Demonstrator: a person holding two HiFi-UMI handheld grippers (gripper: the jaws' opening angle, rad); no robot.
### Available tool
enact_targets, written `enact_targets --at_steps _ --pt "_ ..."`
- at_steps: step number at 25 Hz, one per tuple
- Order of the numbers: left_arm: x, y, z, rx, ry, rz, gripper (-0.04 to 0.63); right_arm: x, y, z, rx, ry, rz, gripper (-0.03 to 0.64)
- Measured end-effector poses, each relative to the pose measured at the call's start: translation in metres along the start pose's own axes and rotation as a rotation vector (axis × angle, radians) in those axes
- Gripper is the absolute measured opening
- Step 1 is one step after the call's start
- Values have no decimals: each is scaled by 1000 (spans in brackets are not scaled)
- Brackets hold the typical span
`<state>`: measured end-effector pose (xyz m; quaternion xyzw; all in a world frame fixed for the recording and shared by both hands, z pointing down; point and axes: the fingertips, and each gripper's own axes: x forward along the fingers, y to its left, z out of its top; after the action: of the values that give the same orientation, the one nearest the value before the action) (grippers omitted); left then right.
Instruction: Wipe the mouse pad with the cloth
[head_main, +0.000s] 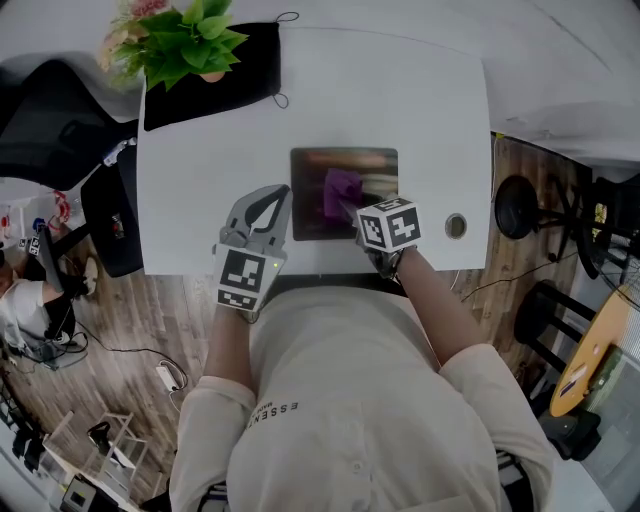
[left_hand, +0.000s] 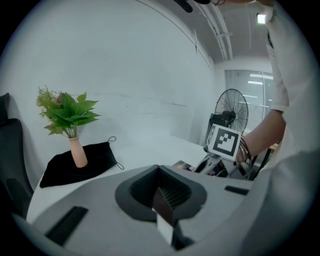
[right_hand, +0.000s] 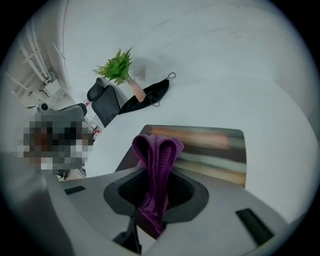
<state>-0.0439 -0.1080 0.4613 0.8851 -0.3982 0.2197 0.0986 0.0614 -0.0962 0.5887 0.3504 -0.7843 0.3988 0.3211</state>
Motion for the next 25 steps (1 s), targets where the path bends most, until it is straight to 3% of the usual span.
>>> enact_targets --at_steps 8,15,25 --pt "27 -32 21 40 -14 -29 2 -25 -36 -11 -6 5 -4 103" --pt "43 -63 45 32 -74 -28 2 -50 -72 -21 1 -7 -11 103" --pt "55 -93 55 42 -65 -11 2 -78 -116 -36 23 -13 -39 104"
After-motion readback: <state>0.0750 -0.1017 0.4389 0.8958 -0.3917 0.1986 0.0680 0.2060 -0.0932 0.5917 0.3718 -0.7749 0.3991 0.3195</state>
